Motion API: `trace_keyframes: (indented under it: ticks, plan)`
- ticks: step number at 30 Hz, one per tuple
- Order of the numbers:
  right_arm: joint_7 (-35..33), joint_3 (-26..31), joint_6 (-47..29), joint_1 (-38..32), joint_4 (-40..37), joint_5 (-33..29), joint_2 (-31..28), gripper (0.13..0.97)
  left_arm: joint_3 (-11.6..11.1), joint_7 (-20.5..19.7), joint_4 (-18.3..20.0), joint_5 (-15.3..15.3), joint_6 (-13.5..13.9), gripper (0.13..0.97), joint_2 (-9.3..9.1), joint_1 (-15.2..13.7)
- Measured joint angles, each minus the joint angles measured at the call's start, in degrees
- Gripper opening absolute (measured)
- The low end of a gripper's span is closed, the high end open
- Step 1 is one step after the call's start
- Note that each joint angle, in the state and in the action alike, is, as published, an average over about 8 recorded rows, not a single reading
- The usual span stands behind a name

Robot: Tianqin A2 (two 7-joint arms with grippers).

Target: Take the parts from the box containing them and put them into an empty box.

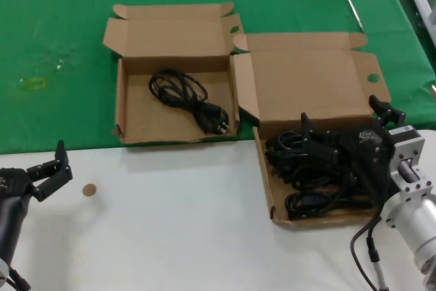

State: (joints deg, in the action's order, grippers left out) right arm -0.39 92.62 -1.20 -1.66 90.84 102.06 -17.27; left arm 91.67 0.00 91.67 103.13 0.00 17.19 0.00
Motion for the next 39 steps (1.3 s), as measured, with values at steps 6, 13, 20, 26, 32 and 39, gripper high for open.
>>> trace_keyframes:
  ticks: [6,13,20,26,32,39]
  plan:
    - [0.0,0.0,0.0,0.0,0.0,0.0,0.0,0.966,0.0,0.0,0.0,0.0,0.0,0.966,0.00,0.0]
    - [0.0,0.0,0.0,0.0,0.0,0.0,0.0,0.966,0.0,0.0,0.0,0.0,0.0,0.966,0.00,0.0]
    - [0.0,0.0,0.0,0.0,0.0,0.0,0.0,0.966,0.0,0.0,0.0,0.0,0.0,0.966,0.00,0.0]
    - [0.0,0.0,0.0,0.0,0.0,0.0,0.0,0.966,0.0,0.0,0.0,0.0,0.0,0.966,0.00,0.0]
    - [0.0,0.0,0.0,0.0,0.0,0.0,0.0,0.966,0.0,0.0,0.0,0.0,0.0,0.966,0.00,0.0]
    - [0.0,0.0,0.0,0.0,0.0,0.0,0.0,0.966,0.0,0.0,0.0,0.0,0.0,0.966,0.00,0.0]
